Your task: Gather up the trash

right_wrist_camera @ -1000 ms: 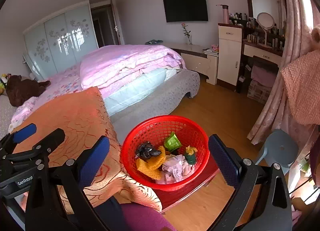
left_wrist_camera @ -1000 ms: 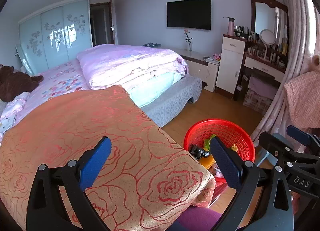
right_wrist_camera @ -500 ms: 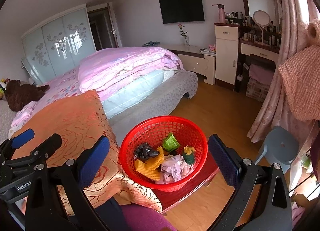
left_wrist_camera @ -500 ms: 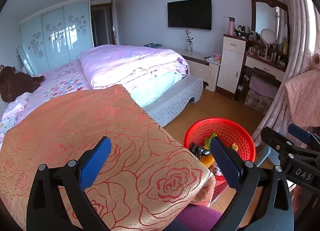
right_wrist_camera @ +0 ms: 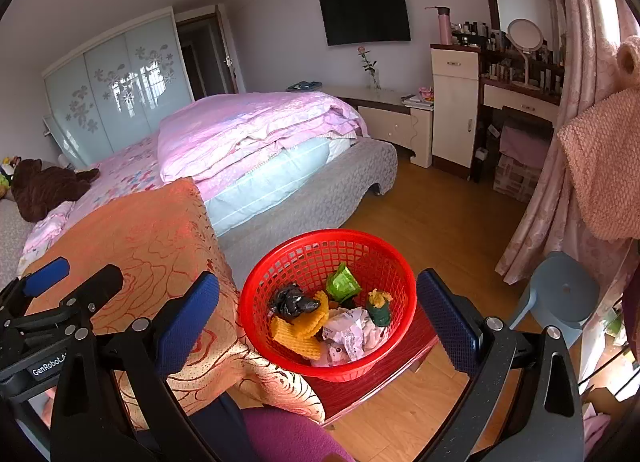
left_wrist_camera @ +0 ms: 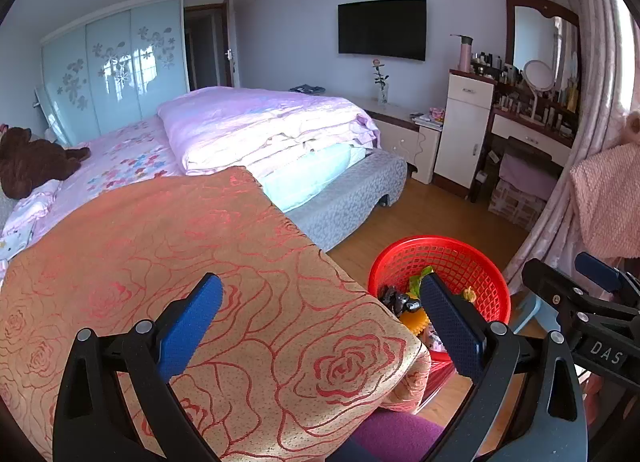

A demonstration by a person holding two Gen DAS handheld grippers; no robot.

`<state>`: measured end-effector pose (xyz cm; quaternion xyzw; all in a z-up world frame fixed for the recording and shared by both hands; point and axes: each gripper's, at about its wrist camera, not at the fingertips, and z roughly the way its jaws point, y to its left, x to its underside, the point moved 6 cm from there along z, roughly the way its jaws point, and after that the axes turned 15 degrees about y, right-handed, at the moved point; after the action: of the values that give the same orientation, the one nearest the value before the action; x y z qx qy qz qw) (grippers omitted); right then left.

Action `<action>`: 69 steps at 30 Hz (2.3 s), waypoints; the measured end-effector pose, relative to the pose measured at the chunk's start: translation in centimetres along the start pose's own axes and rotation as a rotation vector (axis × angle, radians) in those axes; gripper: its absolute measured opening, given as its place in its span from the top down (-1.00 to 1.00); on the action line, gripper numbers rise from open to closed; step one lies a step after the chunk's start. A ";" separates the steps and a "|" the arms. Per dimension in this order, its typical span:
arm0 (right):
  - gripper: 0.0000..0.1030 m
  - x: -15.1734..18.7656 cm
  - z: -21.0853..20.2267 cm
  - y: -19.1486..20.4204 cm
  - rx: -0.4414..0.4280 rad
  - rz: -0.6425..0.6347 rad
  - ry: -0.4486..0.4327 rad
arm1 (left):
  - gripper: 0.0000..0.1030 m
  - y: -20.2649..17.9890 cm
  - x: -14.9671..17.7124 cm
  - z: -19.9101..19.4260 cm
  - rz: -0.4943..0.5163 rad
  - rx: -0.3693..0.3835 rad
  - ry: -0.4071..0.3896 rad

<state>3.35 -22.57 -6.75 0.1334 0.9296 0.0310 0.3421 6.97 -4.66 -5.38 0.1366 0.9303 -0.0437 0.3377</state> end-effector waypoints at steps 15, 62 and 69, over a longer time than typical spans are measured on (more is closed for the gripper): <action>-0.87 0.6 0.8 0.3 -0.007 -0.004 0.010 | -0.85 0.0 -0.1 0.0 0.001 0.002 0.002; -0.87 1.3 1.5 0.5 -0.014 0.000 0.024 | -0.85 -0.4 0.1 0.7 0.029 -0.007 0.021; -0.87 1.4 1.5 0.6 -0.015 -0.001 0.026 | -0.85 -0.4 0.1 0.7 0.032 -0.003 0.023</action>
<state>3.43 -21.67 -8.66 0.1300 0.9338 0.0393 0.3310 7.20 -5.13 -5.96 0.1516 0.9318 -0.0350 0.3279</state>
